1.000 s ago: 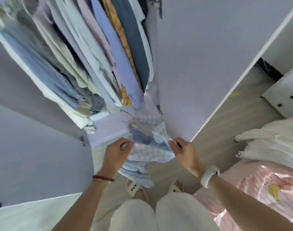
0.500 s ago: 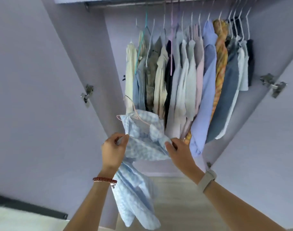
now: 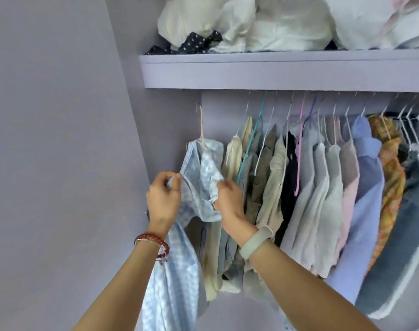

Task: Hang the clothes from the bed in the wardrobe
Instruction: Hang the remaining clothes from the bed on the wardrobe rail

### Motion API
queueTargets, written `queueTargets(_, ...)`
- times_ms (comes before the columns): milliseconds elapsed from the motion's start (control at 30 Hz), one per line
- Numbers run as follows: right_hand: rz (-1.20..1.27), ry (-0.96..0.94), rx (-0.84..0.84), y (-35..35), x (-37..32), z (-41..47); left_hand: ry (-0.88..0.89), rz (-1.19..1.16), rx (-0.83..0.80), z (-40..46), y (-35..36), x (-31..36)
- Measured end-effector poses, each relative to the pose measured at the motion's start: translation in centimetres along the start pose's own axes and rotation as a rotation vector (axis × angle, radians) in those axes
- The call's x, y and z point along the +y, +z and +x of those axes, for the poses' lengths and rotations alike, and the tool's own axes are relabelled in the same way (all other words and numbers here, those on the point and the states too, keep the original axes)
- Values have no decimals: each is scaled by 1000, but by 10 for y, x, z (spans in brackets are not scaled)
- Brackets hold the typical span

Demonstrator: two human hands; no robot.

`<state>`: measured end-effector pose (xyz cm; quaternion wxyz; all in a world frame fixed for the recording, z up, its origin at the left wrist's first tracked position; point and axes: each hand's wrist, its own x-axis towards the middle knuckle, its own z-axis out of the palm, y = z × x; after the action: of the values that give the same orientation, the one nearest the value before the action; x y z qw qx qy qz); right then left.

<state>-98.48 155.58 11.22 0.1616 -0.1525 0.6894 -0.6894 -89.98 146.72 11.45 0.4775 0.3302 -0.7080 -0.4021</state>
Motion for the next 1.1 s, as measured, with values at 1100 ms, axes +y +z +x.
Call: queueTargets(1100, -325, -404, 55, 14, 13, 108, 26, 85, -161, 72, 93, -46)
